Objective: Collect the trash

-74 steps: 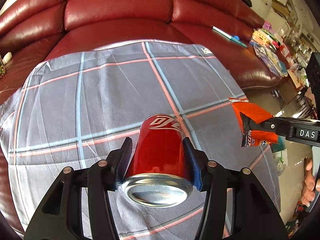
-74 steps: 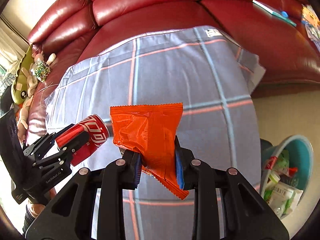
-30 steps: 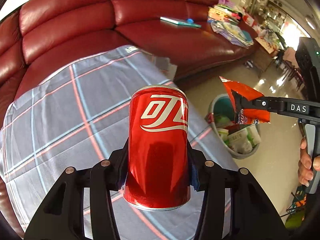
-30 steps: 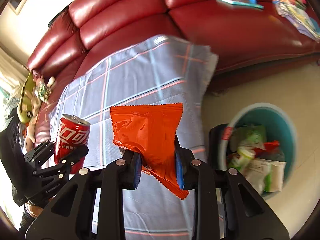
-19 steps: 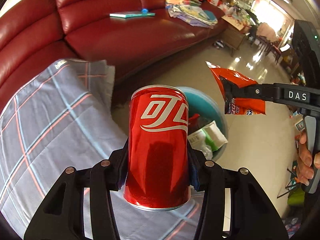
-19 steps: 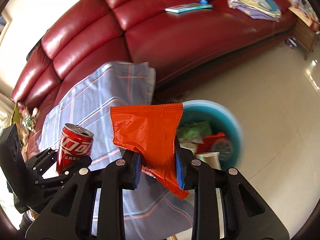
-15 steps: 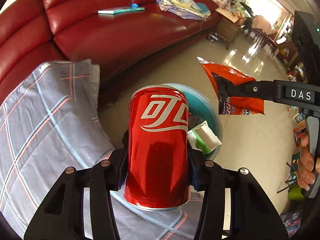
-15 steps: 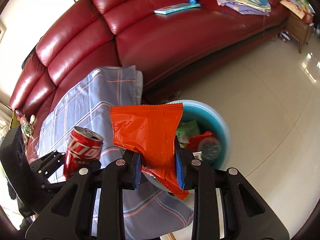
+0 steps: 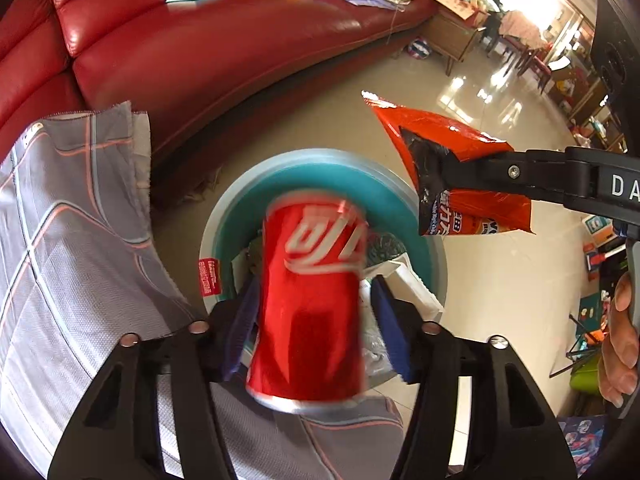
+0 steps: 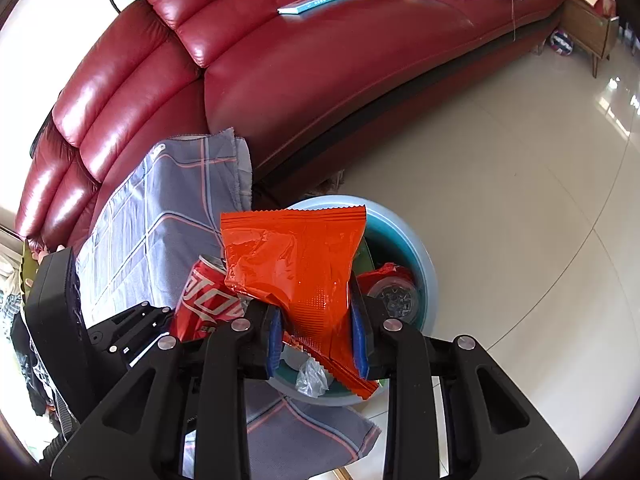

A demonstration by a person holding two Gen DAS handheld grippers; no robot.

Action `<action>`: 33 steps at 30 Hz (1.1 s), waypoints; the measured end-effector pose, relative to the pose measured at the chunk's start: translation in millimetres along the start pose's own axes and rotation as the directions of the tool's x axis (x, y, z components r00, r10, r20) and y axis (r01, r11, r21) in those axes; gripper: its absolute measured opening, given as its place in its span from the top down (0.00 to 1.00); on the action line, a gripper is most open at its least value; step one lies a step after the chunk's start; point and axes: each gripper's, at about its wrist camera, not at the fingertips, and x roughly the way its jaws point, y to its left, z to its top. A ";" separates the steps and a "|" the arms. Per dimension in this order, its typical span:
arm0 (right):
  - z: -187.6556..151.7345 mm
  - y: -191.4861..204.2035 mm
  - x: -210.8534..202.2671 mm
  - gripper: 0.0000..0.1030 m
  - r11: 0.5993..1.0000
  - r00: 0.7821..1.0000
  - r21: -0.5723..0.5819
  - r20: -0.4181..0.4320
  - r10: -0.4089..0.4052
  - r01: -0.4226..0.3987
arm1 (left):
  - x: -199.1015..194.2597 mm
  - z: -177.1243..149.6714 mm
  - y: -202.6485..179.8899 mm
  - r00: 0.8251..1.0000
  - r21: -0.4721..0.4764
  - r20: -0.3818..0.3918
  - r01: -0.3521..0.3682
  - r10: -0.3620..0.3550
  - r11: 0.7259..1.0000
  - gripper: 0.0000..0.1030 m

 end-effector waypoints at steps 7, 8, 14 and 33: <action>2.6 -5.3 11.2 0.75 1.000 1.000 0.006 -0.017 -0.002 0.002 | -5.4 -5.8 7.9 0.999 -0.034 0.022 -0.030 0.031 0.999 0.07; 3.1 -6.0 12.2 0.74 1.000 1.000 0.006 -0.018 -0.002 0.002 | -7.2 -6.6 10.6 0.999 -0.040 0.024 -0.036 0.037 0.999 0.07; 3.5 -5.2 21.4 0.74 1.000 0.999 0.001 -0.036 -0.009 0.009 | -18.8 -14.9 25.5 0.998 -0.077 0.039 -0.050 0.053 0.996 0.04; -1.3 20.2 30.4 0.25 0.999 0.998 -0.048 -0.061 -0.018 0.015 | -49.5 -31.2 33.5 0.993 -0.114 0.085 -0.077 0.087 0.990 0.04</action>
